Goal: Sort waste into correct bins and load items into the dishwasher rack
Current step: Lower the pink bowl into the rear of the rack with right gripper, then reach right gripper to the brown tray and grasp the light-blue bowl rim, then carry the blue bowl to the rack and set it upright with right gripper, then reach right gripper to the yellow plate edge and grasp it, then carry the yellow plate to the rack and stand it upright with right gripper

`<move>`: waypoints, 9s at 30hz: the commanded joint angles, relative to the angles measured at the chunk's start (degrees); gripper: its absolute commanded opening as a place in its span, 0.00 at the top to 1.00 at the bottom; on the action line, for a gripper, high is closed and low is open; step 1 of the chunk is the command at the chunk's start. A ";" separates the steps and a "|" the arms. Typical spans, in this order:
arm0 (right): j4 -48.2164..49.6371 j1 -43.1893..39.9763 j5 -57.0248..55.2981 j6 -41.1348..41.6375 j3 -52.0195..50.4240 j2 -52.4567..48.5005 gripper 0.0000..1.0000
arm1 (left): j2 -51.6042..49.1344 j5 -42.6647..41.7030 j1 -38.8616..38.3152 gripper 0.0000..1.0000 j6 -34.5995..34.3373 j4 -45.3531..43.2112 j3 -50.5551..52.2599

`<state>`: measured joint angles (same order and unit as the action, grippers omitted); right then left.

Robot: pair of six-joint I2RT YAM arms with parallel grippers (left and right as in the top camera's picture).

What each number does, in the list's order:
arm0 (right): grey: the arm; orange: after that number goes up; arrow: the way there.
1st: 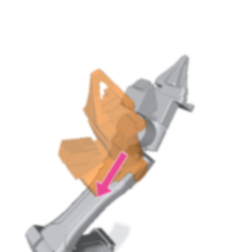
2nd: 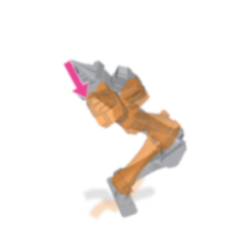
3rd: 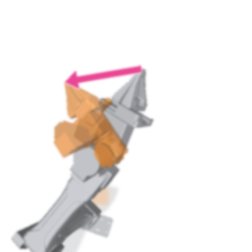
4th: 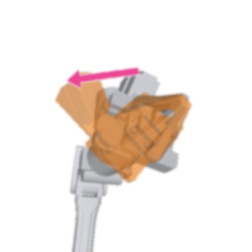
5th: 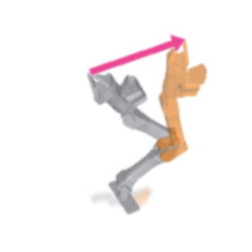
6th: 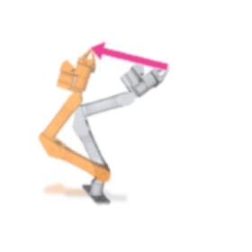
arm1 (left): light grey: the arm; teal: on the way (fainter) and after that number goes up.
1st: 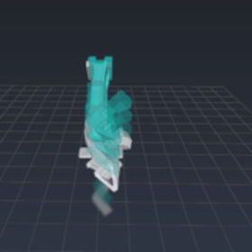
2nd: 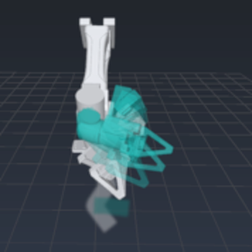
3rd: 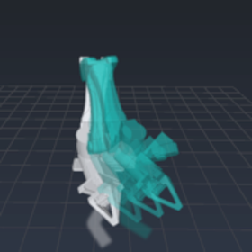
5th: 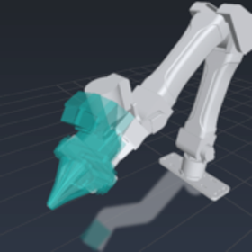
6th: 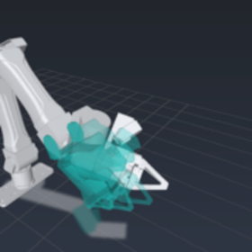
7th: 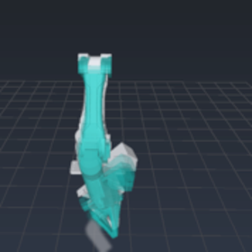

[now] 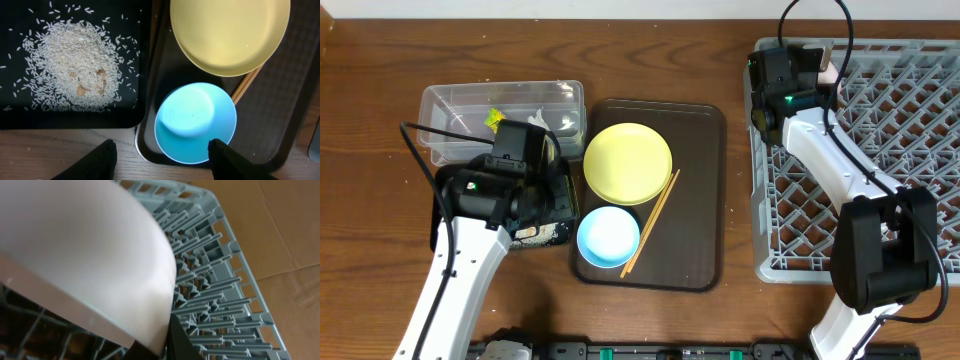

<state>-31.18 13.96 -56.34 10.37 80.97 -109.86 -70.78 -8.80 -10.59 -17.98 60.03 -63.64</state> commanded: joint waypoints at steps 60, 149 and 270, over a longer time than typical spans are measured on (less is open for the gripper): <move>-17.81 31.30 72.41 6.80 -0.20 -2.32 0.58 | -0.07 15.47 13.05 0.25 -12.79 6.82 -0.35; 5.86 -12.48 -4.70 -8.20 0.70 0.57 0.99 | -0.07 15.26 13.05 0.25 -12.79 6.78 -0.35; -12.83 -3.69 2.12 -14.34 0.68 28.85 0.99 | -0.07 15.28 13.05 0.24 -12.79 6.78 -0.35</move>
<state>-42.48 10.94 -45.25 0.56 81.30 -81.36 -70.78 5.56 2.17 -30.22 66.65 -63.64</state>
